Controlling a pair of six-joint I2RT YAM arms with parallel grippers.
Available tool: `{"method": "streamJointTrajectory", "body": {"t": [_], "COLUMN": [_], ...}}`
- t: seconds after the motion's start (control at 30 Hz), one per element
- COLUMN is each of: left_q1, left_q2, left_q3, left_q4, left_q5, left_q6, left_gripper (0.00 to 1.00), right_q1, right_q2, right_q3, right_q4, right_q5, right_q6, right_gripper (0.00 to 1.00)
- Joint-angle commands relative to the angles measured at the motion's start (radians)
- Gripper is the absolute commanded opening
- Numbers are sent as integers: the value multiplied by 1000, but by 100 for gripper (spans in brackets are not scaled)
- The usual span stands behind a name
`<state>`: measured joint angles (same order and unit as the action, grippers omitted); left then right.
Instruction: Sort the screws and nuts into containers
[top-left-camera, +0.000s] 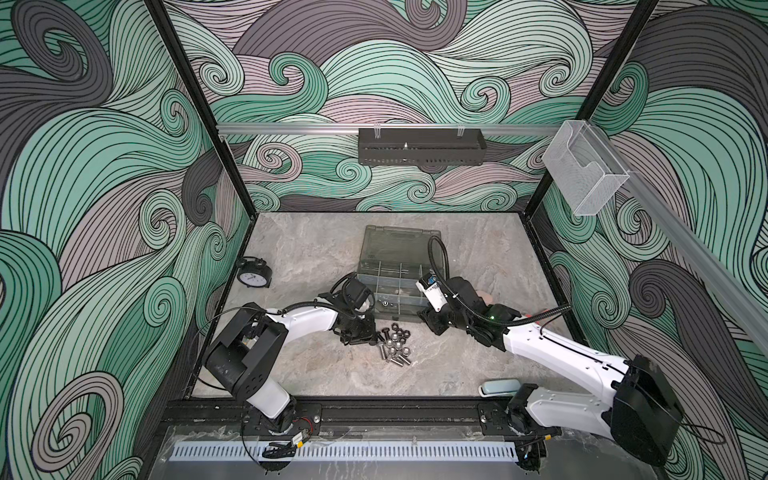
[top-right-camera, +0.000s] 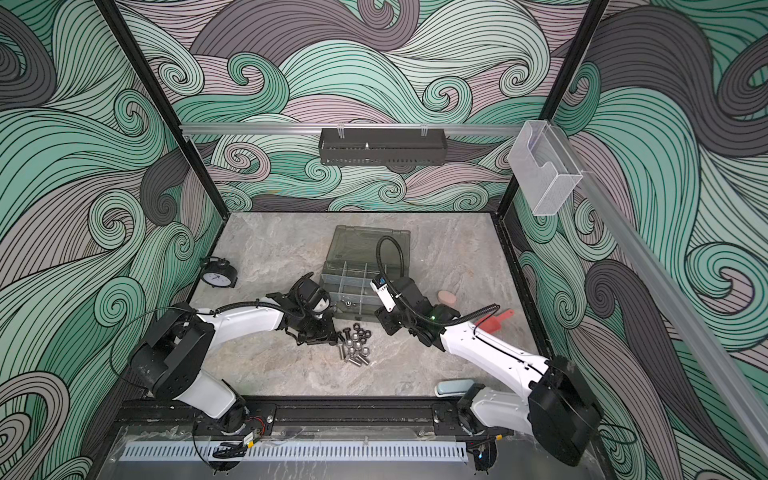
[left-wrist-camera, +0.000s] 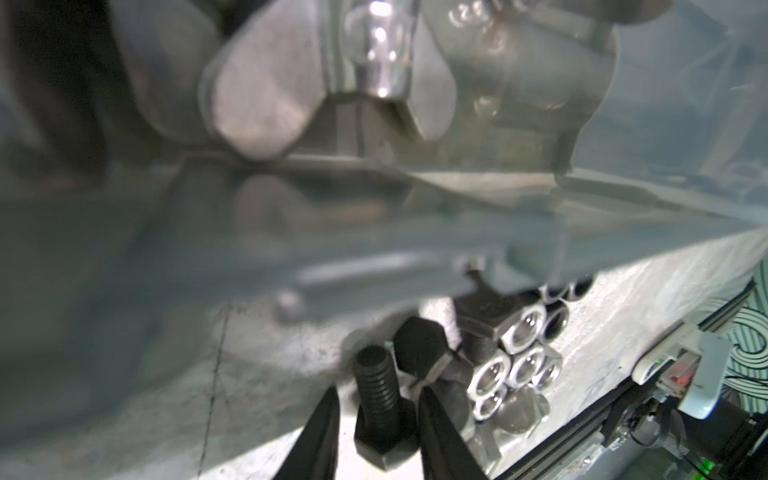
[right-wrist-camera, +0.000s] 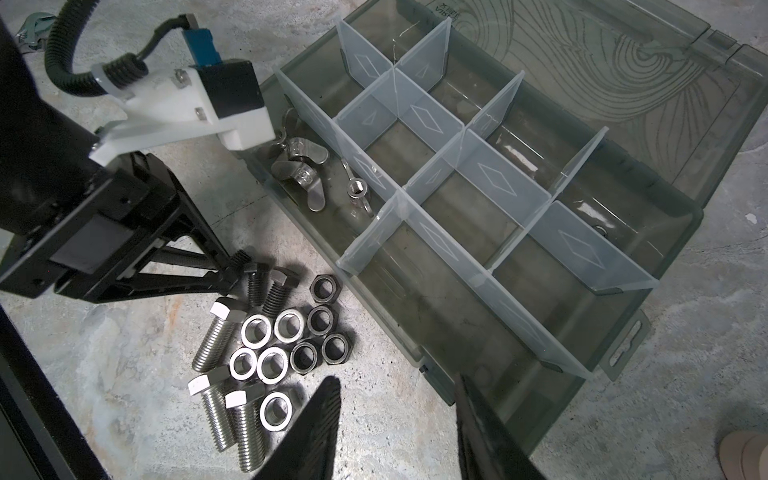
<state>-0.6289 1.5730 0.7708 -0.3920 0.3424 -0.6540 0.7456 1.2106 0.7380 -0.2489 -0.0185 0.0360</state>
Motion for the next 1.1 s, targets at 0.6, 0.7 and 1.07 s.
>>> {"method": "streamJointTrajectory", "body": {"t": [0.6,0.7,1.07], "left_q1": [-16,-30,-68], "left_q2": [108,104,90], "left_q3": [114,119,113], "left_q4": [-153,-168,-147], "left_q5": [-131,-144,-135], "left_q6": [113,122,97], "left_gripper": [27,26,14], "right_q1": [-6,-7,-8], "right_q2": [-53,-60,-77], "right_q3": [-37,-41,-45], "right_q4": [7,8,0], "right_q5": [25,29,43], "right_q6": [24,25,27], "right_gripper": [46,46,46]}}
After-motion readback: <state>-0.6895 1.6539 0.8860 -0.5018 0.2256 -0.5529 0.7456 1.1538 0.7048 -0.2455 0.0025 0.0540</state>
